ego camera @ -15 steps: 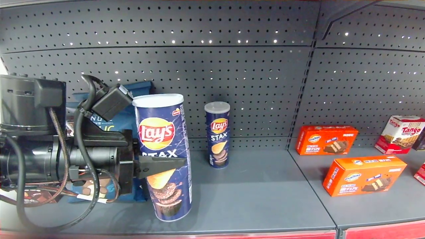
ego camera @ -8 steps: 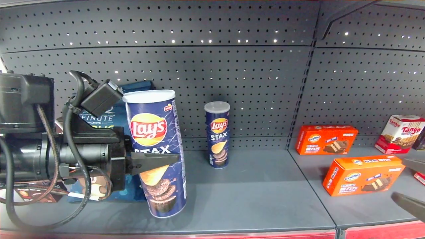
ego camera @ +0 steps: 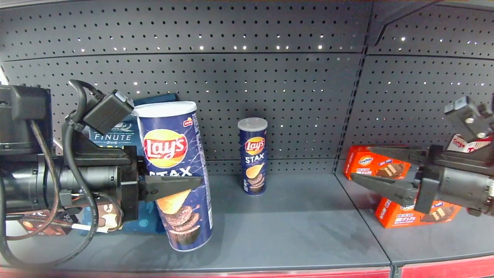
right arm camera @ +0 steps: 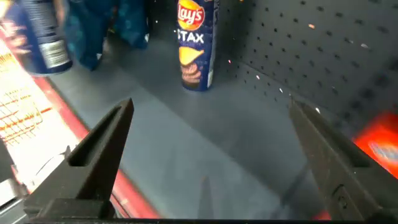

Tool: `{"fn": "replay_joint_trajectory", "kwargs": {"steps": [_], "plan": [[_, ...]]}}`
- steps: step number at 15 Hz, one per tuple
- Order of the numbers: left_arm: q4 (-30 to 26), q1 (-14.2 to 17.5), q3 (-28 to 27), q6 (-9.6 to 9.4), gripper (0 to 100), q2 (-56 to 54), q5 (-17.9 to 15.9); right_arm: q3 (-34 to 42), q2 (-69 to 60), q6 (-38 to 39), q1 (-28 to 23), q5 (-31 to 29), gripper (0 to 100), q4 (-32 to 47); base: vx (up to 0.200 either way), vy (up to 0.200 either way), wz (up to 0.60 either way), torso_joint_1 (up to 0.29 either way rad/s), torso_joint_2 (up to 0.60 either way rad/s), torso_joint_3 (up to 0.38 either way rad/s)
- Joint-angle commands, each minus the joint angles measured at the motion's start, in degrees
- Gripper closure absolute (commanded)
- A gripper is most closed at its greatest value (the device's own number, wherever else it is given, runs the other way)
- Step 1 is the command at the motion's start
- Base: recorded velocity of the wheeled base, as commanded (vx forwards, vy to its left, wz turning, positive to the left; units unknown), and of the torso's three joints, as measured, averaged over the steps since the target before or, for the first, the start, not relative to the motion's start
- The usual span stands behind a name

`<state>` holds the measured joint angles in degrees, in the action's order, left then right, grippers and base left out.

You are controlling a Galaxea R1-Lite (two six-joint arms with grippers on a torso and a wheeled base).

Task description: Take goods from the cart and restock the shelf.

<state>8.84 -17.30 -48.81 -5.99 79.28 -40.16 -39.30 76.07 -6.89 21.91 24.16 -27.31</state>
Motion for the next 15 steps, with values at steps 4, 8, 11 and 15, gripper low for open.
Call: {"fn": "replay_joint_trajectory", "kwargs": {"steps": [4, 8, 11, 15], "plan": [[-0.05, -0.02, 0.12, 0.01, 100, -0.35, -0.1, -8.33, 16.83, -0.32, -0.99, 7.3, 0, -5.74, 0.0, 0.0, 0.0, 0.0, 0.0, 0.0], [-0.05, -0.02, 0.73, 0.01, 100, -1.67, -0.19, -13.61, 25.53, -0.32, -1.78, 12.31, 0, -12.07, 0.0, 0.0, 0.0, 0.0, 0.0, 0.0], [-0.05, 0.07, 1.97, 0.01, 100, -1.67, -0.27, -17.21, 30.19, -0.32, -1.87, 14.51, 0, -13.65, 0.0, 0.0, 0.0, 0.0, 0.0, 0.0], [0.04, 0.07, 2.49, 0.01, 100, -1.58, -0.27, -20.73, 35.82, -0.32, -1.34, 19.34, 0, -16.73, 0.0, 0.0, 0.0, 0.0, 0.0, 0.0]]}}
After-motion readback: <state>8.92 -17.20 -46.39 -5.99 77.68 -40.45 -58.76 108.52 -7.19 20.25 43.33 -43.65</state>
